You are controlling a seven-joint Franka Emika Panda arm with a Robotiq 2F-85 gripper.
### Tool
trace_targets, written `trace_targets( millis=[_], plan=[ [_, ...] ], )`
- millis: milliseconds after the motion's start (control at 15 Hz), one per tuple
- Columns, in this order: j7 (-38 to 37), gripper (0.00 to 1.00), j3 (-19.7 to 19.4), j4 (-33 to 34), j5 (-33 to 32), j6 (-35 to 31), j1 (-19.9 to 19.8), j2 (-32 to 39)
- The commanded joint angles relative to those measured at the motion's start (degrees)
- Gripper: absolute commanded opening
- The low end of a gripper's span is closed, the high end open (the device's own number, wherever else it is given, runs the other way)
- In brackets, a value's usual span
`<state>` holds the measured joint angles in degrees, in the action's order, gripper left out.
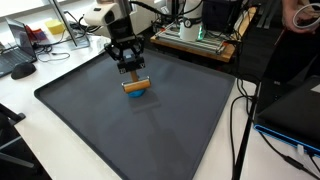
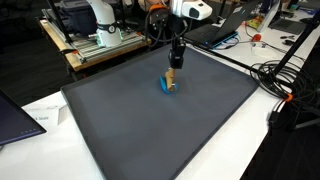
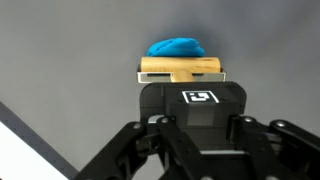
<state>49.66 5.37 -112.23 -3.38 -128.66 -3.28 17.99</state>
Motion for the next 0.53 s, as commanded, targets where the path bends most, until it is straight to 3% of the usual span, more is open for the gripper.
trace_targets(
  millis=[0,467],
  plan=[
    [-0.13,0.22,1.43,0.54,3.88,-4.66,0.60,5.54],
    [-0.17,0.22,1.78,1.32,4.09,-4.32,0.55,6.15]
  ],
)
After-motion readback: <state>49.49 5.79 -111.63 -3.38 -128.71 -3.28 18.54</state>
